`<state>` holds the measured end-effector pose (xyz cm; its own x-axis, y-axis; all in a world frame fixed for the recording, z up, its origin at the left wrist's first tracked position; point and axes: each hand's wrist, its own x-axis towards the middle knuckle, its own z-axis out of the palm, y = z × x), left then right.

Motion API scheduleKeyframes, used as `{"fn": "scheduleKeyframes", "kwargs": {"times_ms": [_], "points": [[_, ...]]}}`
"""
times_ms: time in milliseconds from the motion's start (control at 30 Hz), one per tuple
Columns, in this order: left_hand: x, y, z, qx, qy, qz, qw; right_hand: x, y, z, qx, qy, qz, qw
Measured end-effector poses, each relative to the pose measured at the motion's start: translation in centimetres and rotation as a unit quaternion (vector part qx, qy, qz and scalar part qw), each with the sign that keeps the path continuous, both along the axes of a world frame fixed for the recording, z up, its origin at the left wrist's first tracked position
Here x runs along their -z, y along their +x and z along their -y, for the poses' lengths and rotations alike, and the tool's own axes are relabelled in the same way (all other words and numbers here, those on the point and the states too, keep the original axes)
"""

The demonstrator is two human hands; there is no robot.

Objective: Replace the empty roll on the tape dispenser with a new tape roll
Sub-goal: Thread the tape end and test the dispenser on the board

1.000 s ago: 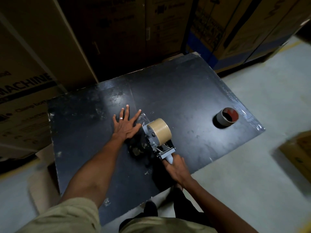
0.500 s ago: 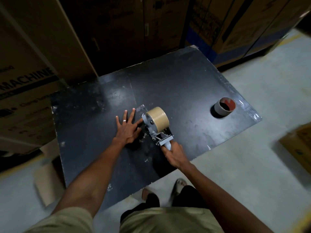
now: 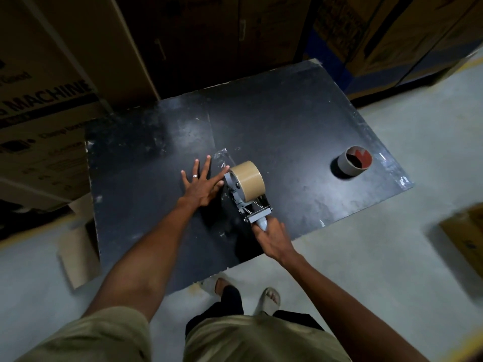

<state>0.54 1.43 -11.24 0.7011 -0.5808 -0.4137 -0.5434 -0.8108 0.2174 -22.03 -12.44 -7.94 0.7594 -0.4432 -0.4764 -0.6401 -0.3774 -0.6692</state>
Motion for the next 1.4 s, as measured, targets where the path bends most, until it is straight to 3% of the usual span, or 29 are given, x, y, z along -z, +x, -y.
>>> {"fn": "scheduleKeyframes", "kwargs": {"times_ms": [333, 600, 833, 1400], "points": [[0.2, -4.5, -0.5, 0.016, -0.015, 0.032, 0.999, 0.5, -6.6, 0.1, -0.007, 0.011, 0.032, 0.999], [0.9, -9.7, -2.2, 0.056, -0.06, 0.07, 0.994, -0.4, -5.7, 0.1, 0.05, 0.153, 0.029, 0.987], [0.4, -10.4, -1.8, 0.031, -0.031, 0.055, 0.998, 0.6, -6.0, -0.8, 0.064, 0.129, 0.077, 0.987], [0.6, -13.8, -2.1, -0.002, -0.036, 0.062, 0.997, 1.7, -9.4, -0.5, 0.048, 0.102, 0.049, 0.992]]}}
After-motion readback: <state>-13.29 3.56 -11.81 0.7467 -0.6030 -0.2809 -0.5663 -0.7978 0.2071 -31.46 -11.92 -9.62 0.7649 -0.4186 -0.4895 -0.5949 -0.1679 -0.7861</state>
